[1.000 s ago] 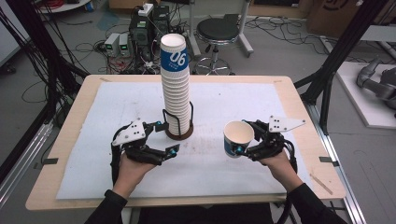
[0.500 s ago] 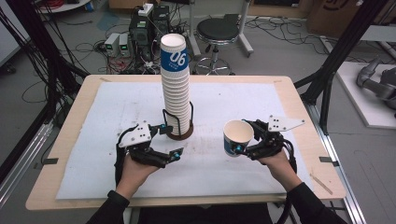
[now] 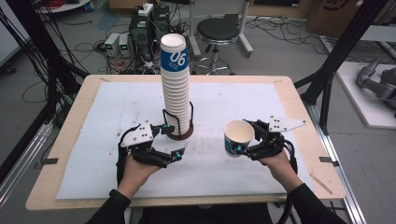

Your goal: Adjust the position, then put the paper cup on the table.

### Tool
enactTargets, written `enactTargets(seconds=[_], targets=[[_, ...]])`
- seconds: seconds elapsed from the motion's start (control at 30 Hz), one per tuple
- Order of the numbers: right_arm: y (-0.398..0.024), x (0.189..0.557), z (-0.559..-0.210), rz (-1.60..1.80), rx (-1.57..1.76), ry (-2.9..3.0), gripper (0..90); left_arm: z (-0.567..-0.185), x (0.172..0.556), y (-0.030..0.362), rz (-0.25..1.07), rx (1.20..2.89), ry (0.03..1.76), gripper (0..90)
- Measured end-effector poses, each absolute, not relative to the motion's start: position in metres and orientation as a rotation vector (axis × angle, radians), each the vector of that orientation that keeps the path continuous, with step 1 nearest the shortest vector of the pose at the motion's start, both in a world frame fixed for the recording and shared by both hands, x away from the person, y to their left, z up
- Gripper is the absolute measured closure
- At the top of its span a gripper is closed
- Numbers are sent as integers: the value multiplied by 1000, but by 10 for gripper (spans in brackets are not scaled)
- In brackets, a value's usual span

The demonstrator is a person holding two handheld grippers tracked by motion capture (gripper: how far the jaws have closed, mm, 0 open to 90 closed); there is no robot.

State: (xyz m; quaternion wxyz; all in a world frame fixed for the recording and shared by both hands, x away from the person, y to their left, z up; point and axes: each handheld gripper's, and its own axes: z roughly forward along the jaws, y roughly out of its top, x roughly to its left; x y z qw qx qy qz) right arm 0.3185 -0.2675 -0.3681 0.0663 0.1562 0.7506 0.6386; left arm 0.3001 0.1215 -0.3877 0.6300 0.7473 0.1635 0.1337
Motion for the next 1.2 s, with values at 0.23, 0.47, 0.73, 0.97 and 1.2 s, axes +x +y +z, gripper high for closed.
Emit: enactTargets(seconds=[0.23,0.47,0.73,0.97,1.2], targets=[[-269,321,-367,1935,491,2241,196,-388,300,122,301,1705,367,155],[-271,320,-365,1932,489,2232,196,-388,297,121,307,1707,360,155],[-272,320,-364,1934,495,2223,196,-388,299,121,314,1712,365,155],[-280,321,-361,1929,518,2188,196,-389,302,126,329,1697,396,155],[-284,326,-360,1917,533,2169,197,-390,299,130,347,1703,415,155]])
